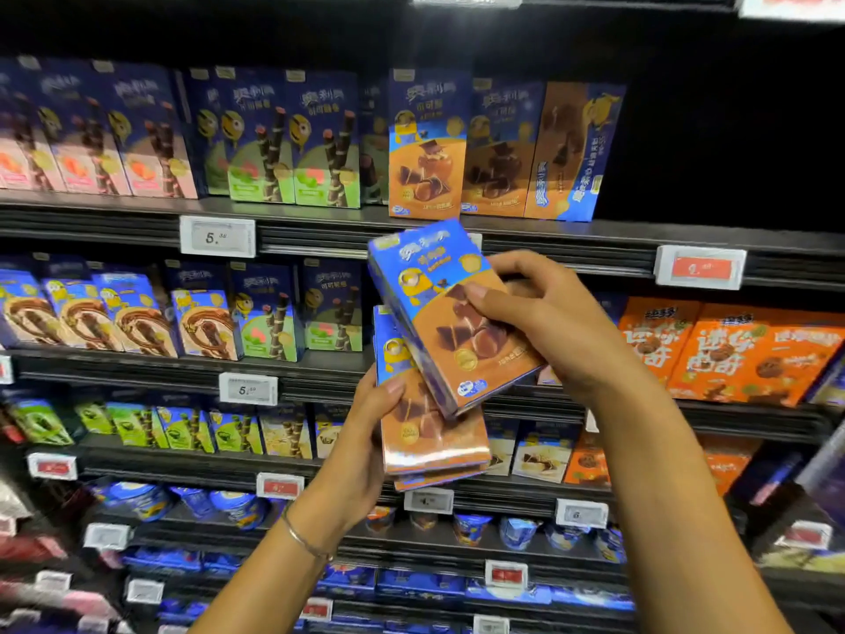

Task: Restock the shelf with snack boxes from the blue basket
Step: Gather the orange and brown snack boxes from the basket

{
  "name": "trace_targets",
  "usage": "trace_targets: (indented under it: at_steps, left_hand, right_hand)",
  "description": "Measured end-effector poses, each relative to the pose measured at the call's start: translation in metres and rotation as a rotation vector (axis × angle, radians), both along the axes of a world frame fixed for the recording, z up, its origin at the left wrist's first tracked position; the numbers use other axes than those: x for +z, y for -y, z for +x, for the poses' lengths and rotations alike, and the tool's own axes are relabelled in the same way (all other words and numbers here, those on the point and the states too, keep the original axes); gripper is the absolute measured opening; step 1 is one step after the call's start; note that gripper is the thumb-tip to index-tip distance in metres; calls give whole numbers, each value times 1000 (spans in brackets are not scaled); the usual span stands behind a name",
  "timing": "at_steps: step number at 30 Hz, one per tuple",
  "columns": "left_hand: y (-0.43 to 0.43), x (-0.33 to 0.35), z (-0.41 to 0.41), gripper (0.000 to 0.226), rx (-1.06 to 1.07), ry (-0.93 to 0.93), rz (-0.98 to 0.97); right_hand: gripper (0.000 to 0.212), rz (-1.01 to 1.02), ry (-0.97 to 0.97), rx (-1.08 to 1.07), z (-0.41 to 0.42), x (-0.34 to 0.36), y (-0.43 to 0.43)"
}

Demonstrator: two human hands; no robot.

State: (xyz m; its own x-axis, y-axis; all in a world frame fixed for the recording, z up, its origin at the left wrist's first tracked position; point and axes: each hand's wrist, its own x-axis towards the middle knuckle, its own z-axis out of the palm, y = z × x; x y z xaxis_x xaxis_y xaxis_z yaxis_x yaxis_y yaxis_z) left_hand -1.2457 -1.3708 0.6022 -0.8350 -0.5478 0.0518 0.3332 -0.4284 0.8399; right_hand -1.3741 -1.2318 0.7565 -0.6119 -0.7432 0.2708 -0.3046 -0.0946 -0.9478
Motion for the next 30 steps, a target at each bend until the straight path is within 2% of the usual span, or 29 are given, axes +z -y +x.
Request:
trace_targets:
  at_steps: [5, 11, 20, 25, 30]
  left_hand:
    - [-9, 12, 4, 119, 12, -86, -53]
    - [-10, 41, -6, 122, 78, -156, -148]
    - [-10, 47, 0, 127, 57, -204, -163]
    - [-12, 56, 4, 127, 45, -216, -216]
    - [-13, 75, 3, 138, 103, -234, -245]
  right_hand:
    - [32, -357, 61, -125, -19, 32, -4]
    - [37, -528, 96, -304, -61, 69, 27]
    - [47, -332, -120, -488, -103, 66, 65]
    - [47, -201, -320, -586, -114, 60, 73]
    - [48, -112, -424, -648, -117, 65, 81]
